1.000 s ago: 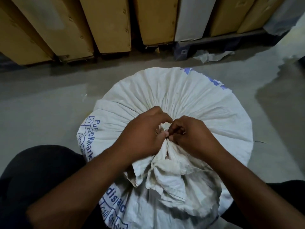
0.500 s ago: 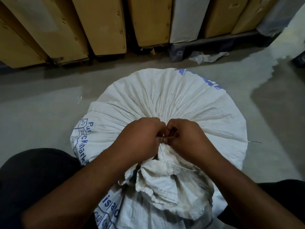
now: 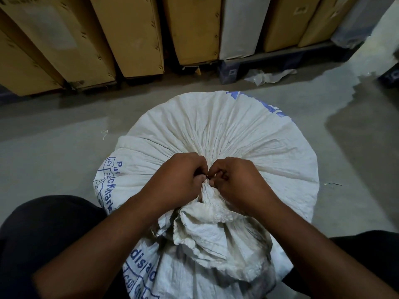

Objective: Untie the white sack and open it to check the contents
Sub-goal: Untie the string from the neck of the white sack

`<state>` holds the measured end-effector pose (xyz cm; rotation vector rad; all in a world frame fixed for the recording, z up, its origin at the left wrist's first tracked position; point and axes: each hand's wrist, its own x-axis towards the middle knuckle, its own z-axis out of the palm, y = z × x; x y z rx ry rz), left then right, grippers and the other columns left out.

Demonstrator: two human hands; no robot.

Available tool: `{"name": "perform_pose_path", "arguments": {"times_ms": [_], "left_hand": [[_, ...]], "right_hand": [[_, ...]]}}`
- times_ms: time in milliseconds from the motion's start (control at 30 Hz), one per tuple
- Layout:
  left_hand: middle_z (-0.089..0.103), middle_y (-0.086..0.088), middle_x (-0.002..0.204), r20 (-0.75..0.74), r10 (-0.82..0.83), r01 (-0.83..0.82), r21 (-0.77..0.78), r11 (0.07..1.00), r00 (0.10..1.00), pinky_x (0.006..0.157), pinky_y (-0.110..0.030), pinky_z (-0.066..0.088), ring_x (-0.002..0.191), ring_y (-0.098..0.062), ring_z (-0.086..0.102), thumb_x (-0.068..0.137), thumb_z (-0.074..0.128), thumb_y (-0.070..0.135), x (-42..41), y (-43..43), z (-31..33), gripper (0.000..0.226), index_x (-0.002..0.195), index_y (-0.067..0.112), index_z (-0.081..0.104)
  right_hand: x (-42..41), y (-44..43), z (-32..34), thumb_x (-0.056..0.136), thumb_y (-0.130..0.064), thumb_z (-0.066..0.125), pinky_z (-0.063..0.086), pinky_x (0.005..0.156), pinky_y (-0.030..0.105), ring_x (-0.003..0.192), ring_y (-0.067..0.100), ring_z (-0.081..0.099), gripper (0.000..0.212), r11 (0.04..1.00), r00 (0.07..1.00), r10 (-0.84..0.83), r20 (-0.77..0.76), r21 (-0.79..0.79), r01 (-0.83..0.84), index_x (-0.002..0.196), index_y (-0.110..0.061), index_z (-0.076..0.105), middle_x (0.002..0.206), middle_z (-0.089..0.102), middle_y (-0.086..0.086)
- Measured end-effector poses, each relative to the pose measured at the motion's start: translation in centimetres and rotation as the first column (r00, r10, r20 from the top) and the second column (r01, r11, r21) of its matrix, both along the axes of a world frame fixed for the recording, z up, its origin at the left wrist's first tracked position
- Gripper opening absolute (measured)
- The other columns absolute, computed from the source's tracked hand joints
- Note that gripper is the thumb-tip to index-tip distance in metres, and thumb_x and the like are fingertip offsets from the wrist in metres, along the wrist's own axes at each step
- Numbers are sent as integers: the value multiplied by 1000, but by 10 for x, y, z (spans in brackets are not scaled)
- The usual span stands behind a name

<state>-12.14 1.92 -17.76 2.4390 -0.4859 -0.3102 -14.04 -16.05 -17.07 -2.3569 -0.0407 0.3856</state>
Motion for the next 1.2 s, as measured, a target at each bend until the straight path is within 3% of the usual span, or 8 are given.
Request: {"name": "perform_pose_path", "arguments": {"times_ms": [167,333,467,533,800,967,1100,1200], "left_hand": [[67,11,86,0,56,-56,-33,998,998,79,-44,56,85,-10,66,89,72,8,-2,-2,-5,17,85,25,68],[67,10,86,17,59,-59,-24,998,998,79,-42,56,83,-8,65,90,73,5,-1,-1,-4,18,87,22,69],[64,11,86,32,75,-74,-10,997,997,79,-41,55,83,-7,63,92,71,6,1,2,0,18,88,23,66],[63,12,87,39,71,-71,-10,997,997,79,-42,55,84,-8,62,93,70,8,1,3,2,16,89,23,64],[61,15,96,147,45,-52,42,998,988,74,-41,56,88,-7,60,94,66,23,-3,7,10,12,95,33,61],[65,18,101,198,57,-42,-79,996,979,78,-42,57,97,-7,65,89,67,39,0,10,15,15,98,32,76],[69,16,98,206,131,-87,-208,974,970,80,-40,57,95,-7,69,87,74,31,1,7,20,10,93,26,79],[72,13,96,146,176,-125,-306,944,973,85,-28,55,95,-7,70,88,78,29,-3,3,24,7,92,24,79]], "right_hand": [[2,2,3,88,-14,75,46,62,17,72,4,63,8,1000,999,21,25,-10,-21,87,-22,78,79,68,-8],[2,2,5,84,-12,68,54,67,32,71,9,62,10,998,996,56,66,-25,-54,81,-20,72,79,65,-5],[3,-2,6,83,-13,67,44,63,21,71,7,58,8,997,992,74,106,-23,-72,79,-20,68,81,62,-8],[3,-3,7,83,-12,68,41,60,15,68,5,58,9,998,993,52,107,29,-55,80,-20,69,77,63,-9],[6,-11,17,84,-11,72,43,58,12,61,-1,59,11,979,1000,7,1,201,-7,79,-22,72,68,68,-14],[6,-12,24,86,-10,70,45,59,21,60,5,62,12,934,998,-43,-42,352,55,79,-19,72,70,71,-8],[8,-16,29,89,-3,68,42,58,24,56,9,55,10,831,989,-103,-108,537,145,81,-10,71,65,67,-3],[8,-20,33,91,2,66,43,57,24,57,11,54,12,757,985,-120,-124,630,172,82,-7,70,66,65,1]]}}
